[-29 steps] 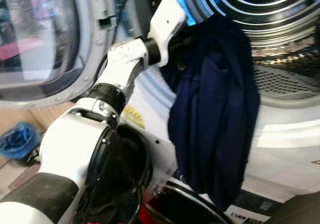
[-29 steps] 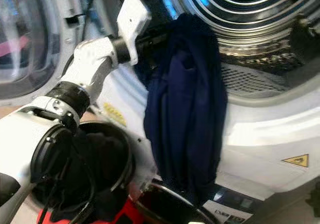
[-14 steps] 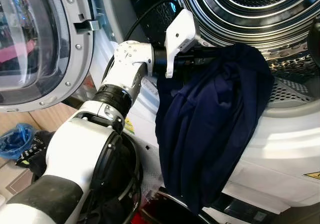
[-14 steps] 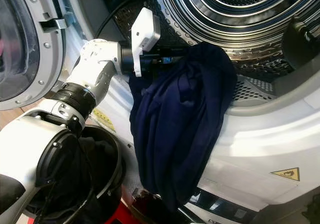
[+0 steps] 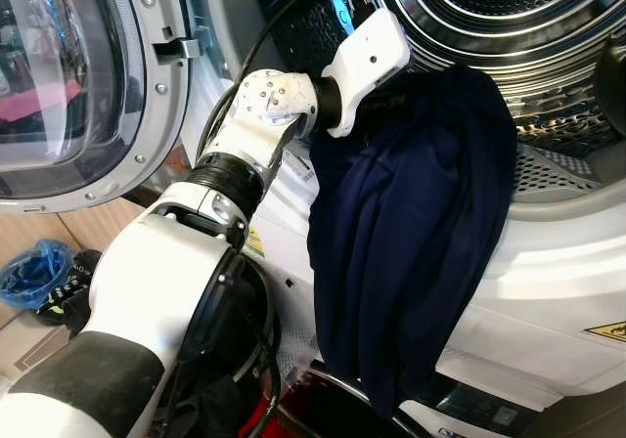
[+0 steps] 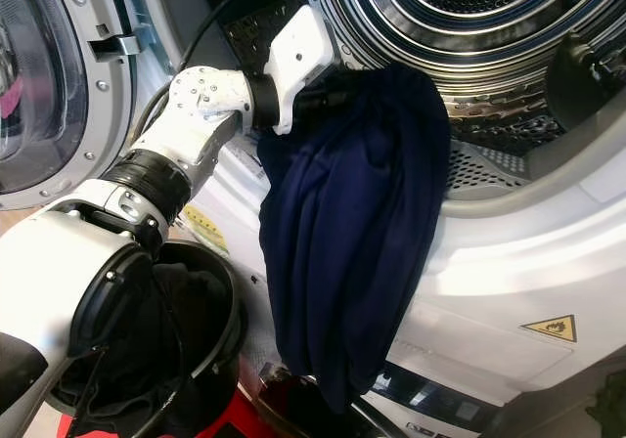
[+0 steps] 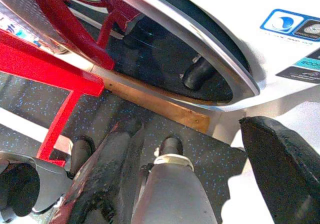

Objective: Clothes washing

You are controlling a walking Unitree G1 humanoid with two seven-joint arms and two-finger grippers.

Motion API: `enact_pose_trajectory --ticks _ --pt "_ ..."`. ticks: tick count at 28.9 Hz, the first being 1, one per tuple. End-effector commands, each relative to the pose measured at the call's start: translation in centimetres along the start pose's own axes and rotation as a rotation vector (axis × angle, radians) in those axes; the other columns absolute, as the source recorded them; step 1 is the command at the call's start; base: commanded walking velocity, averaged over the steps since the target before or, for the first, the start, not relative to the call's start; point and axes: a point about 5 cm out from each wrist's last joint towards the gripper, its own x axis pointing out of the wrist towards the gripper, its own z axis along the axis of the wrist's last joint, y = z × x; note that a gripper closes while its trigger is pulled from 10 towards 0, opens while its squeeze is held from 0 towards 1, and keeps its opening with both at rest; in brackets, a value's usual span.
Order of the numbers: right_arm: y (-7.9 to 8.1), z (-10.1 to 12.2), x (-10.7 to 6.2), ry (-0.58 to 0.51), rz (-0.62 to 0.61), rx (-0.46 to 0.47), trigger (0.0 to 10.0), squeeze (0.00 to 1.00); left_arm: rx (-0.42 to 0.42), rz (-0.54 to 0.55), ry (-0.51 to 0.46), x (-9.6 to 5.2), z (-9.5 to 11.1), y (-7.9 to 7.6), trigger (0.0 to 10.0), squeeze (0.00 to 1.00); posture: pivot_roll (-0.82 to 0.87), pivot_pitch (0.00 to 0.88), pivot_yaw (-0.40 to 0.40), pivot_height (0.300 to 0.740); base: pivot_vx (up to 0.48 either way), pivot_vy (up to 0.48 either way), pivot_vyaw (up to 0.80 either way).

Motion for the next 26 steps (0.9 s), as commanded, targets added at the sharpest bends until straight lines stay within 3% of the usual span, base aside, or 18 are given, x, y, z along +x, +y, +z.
enact_pose_trajectory --ticks 1,8,12,18,21,24,26 --pt "0.1 -0.1 -0.1 -0.008 -0.003 0.000 10.0 0.00 -0.008 0.080 -0.025 -0.1 1.2 1.3 10.0 0.00 0.07 0.082 0.022 0.740 0.000 0.000 0.00" --pt "0.0 2.0 0.4 -0.098 -0.011 0.009 10.0 0.00 -0.020 0.027 0.001 -0.2 0.0 0.4 10.0 0.00 0.07 0.079 0.018 0.740 0.000 0.000 0.00" --pt "0.0 2.5 0.5 -0.117 -0.010 -0.005 10.0 0.00 -0.035 0.097 0.033 -0.3 -0.5 0.7 10.0 0.00 0.07 0.076 0.020 0.740 0.000 0.000 0.00" --pt "-0.4 6.0 0.7 -0.300 0.003 0.032 10.0 0.00 -0.066 0.092 0.019 -0.6 -0.9 0.6 10.0 0.00 0.06 0.076 0.017 0.740 0.000 0.000 0.00" --pt "-0.7 6.6 0.4 -0.365 0.126 0.043 10.0 0.00 -0.057 0.068 0.038 -0.7 -1.4 0.2 10.0 0.00 0.07 0.075 0.013 0.740 0.000 0.000 0.00" --pt "-1.4 4.6 -0.4 -0.335 0.263 -0.203 10.0 0.00 -0.060 0.066 0.037 -0.7 -1.4 0.2 10.0 0.00 0.07 0.072 0.009 0.740 0.000 0.000 0.00" --pt "-2.0 2.4 -1.3 -0.292 0.350 -0.290 10.0 0.00 -0.059 0.066 0.036 -0.7 -1.4 0.2 10.0 0.00 0.06 0.079 0.000 0.740 0.000 0.000 0.00"
